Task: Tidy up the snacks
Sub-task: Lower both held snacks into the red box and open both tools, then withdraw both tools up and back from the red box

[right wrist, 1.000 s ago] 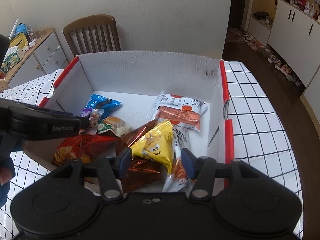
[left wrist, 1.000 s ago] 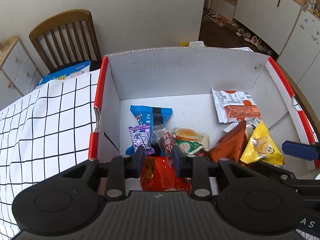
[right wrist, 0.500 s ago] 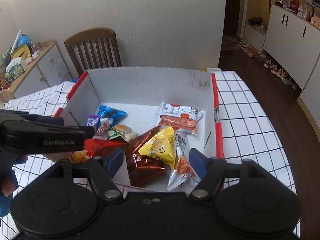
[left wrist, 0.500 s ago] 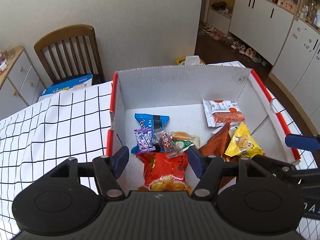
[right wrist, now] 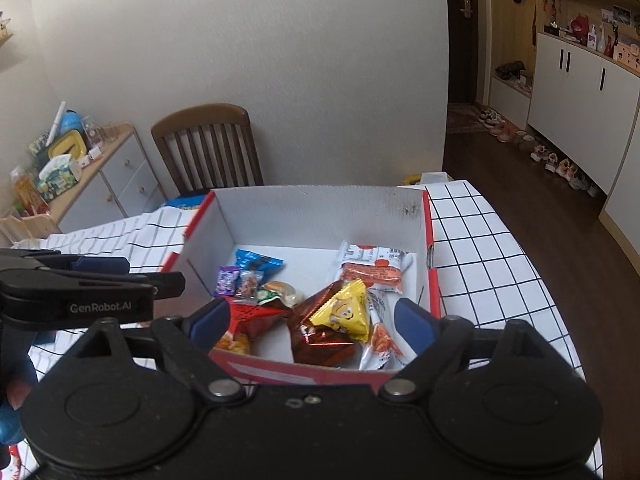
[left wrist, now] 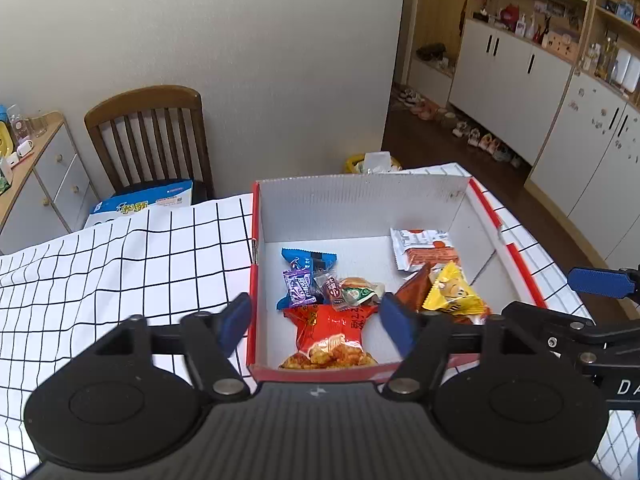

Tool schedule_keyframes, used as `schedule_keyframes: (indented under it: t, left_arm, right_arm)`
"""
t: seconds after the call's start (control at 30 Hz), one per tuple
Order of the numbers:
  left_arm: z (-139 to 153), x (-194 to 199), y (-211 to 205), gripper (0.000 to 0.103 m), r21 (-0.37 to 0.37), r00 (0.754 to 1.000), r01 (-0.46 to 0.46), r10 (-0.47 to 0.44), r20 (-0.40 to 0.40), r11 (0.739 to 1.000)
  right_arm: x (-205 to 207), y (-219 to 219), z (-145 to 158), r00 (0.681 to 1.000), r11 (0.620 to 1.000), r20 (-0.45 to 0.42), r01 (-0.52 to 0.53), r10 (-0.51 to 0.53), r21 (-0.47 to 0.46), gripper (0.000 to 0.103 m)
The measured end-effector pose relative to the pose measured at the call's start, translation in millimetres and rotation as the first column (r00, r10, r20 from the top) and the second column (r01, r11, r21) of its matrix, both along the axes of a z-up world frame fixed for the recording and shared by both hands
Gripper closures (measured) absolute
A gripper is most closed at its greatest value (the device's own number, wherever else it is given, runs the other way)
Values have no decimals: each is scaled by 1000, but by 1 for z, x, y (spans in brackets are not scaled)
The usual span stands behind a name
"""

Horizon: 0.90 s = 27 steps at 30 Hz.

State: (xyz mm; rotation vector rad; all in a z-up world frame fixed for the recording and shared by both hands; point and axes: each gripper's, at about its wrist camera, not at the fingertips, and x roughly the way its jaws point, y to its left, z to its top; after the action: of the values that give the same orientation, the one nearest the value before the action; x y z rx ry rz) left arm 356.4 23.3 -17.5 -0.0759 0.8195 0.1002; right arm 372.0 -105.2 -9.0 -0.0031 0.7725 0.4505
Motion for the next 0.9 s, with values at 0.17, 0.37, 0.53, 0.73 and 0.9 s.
schedule_keyframes:
  t: [0.17, 0.37, 0.53, 0.73, 0.9]
  left_arm:
    - [12, -22, 2, 28, -17, 1000, 3, -2, 29, 1000]
    - [23, -47, 3, 22, -56, 999, 5, -2, 53, 998]
    - [27, -66, 4, 15, -91, 998, -2, 7, 55, 996]
    - [31, -86, -1, 15, -99, 997, 7, 1, 77, 995]
    - [36, -102, -10, 4, -39, 992, 11, -6, 123, 999]
  right_arm:
    - [-18, -6, 12, 999, 999, 31, -22, 21, 31, 6]
    - [-42, -14, 26, 996, 997, 83, -46, 41, 60, 2]
    - [-63, -18, 37, 987, 997, 155, -58, 49, 55, 0]
    - [-82, -25, 44, 977, 996, 207, -56, 42, 62, 0]
    - [-93, -29, 44, 974, 998, 225, -33, 20, 56, 0]
